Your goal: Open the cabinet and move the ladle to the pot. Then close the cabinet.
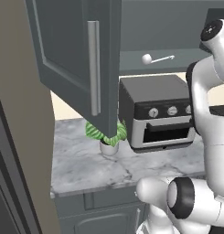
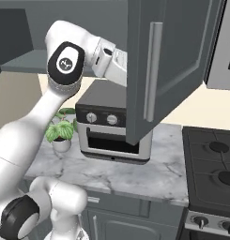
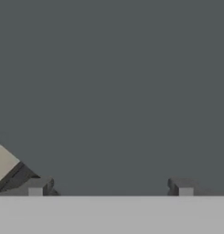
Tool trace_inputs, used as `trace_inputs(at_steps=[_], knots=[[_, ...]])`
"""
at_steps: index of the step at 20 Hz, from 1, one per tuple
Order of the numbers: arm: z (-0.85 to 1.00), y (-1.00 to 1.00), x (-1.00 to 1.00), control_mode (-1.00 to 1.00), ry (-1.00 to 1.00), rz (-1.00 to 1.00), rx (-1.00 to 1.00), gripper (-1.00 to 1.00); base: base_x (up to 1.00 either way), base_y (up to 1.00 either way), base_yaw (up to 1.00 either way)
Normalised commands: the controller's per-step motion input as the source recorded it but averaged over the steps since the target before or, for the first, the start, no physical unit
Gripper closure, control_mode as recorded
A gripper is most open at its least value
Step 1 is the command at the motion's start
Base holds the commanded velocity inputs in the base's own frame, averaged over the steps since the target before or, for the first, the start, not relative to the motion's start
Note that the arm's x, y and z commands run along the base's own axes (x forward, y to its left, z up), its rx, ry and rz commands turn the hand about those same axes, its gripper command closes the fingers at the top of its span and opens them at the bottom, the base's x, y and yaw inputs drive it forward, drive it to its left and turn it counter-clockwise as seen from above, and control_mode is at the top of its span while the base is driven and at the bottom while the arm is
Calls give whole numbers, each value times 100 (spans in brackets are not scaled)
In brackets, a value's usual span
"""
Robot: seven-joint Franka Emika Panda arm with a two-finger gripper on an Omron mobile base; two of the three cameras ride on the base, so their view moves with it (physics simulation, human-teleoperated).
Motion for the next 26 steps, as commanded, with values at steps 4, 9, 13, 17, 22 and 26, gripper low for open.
trace_inputs(at_steps=[4, 9, 13, 17, 22, 26], knots=[[0, 26, -41, -100, -2, 32, 18, -100, 0, 0, 0], [0, 56, -13, -100, 0, 47, 19, -100, 0, 0, 0], [0, 77, 0, -100, 0, 55, 14, -100, 0, 0, 0], [0, 82, 2, -100, 0, 55, 10, -100, 0, 0, 0], [0, 77, 25, -100, -2, 46, 4, -100, 0, 0, 0], [0, 57, 48, -100, -8, 34, 0, -100, 0, 0, 0]])
